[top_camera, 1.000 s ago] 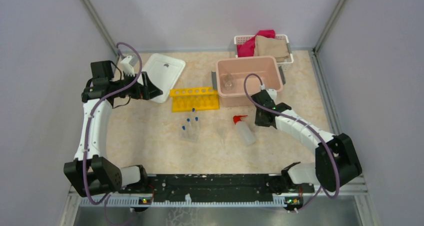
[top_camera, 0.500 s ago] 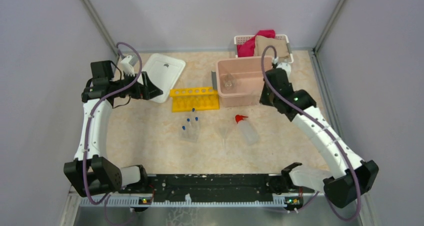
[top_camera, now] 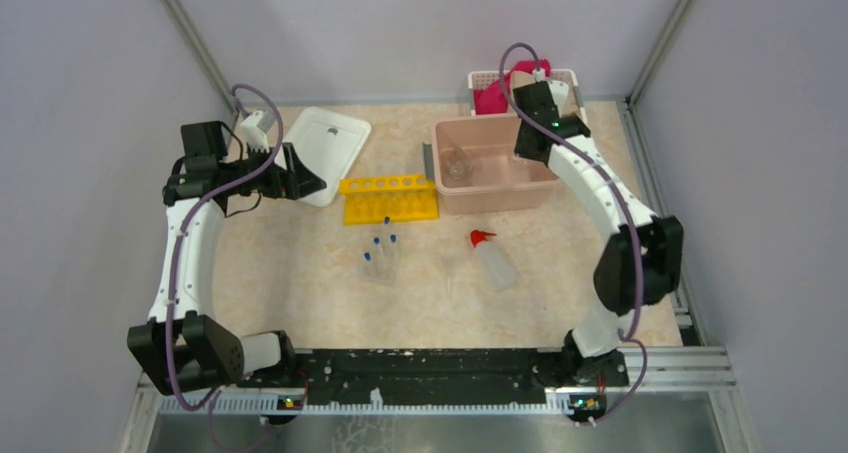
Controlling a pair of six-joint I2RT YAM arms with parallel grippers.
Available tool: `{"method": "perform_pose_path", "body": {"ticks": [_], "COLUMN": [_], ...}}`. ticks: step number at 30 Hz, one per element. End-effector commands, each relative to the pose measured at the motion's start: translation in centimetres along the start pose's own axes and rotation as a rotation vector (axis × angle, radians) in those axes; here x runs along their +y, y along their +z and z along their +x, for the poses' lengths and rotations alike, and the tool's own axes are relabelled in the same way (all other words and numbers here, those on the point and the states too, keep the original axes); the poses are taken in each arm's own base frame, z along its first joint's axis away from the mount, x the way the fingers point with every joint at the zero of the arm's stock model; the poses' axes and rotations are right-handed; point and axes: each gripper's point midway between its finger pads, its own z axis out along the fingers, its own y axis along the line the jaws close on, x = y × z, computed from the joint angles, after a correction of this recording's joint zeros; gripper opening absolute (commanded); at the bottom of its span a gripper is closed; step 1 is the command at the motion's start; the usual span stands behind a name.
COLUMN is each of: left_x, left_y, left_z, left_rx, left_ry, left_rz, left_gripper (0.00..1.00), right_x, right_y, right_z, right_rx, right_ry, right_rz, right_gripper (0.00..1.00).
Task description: Organize the chemistry lab equipment
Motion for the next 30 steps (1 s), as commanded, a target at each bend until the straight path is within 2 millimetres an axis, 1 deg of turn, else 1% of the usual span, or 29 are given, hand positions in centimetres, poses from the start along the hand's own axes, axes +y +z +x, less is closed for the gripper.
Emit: {"method": "perform_pose_path", "body": {"ticks": [1,2,5,9,11,12,15,19,24,27,30], "left_x": [-0.7,-0.7,-0.6,-0.5,-0.5,-0.4,-0.4,-0.5,-0.6,-0.6,-0.6], "left_y": [-0.7,-0.8,-0.9,-0.7,-0.7,-0.7,-0.6,-0.7,-0.7,-0.7,-0.7], "left_z": [-1.3,-1.4,-1.3,-1.0,-0.8,-0.9,-0.9,-0.9,-0.7,-0.5,-0.6], "left_rx": [-0.050,-0.053,-0.053,-0.045,-0.044,-0.044,-0.043,-0.046,-0.045,-0.044,-0.046], "left_ry": [0.041,0.046,0.051,0.043,0.040,0.040,0.037,0.041,0.040,0.038,0.038], "left_rz": [0.010,0.007,-0.002,0.000,0.000,-0.001,0.001,0.004,0.004,0.005,0.007], "left_gripper": [0.99,0.99,0.99,0.99,0.99,0.99,0.99,0.99,0.99,0.99,0.99], "right_x": [-0.4,-0.3,-0.1,-0.1,-0.3,-0.6,-1.3,-1.7,-2.1,-2.6,-3.1], "right_y": [3.9,5.0,7.3,8.9,9.2,9.4,9.2,8.7,7.5,7.1,7.2], "right_z": [-2.4,-1.9,-0.4,1.5,2.5,3.4,4.8,6.5,7.4,7.2,7.2], "right_rx": [-0.042,-0.023,0.022,0.071,0.089,0.103,0.118,0.145,0.149,0.130,0.134], "right_ry": [-0.011,-0.023,-0.041,-0.044,-0.048,-0.051,-0.048,-0.031,-0.018,-0.017,-0.027], "right_rz": [0.078,0.089,0.106,0.114,0.118,0.121,0.135,0.123,0.105,0.112,0.148], "right_gripper": [0.00,0.00,0.00,0.00,0.00,0.00,0.00,0.00,0.00,0.00,0.00]}}
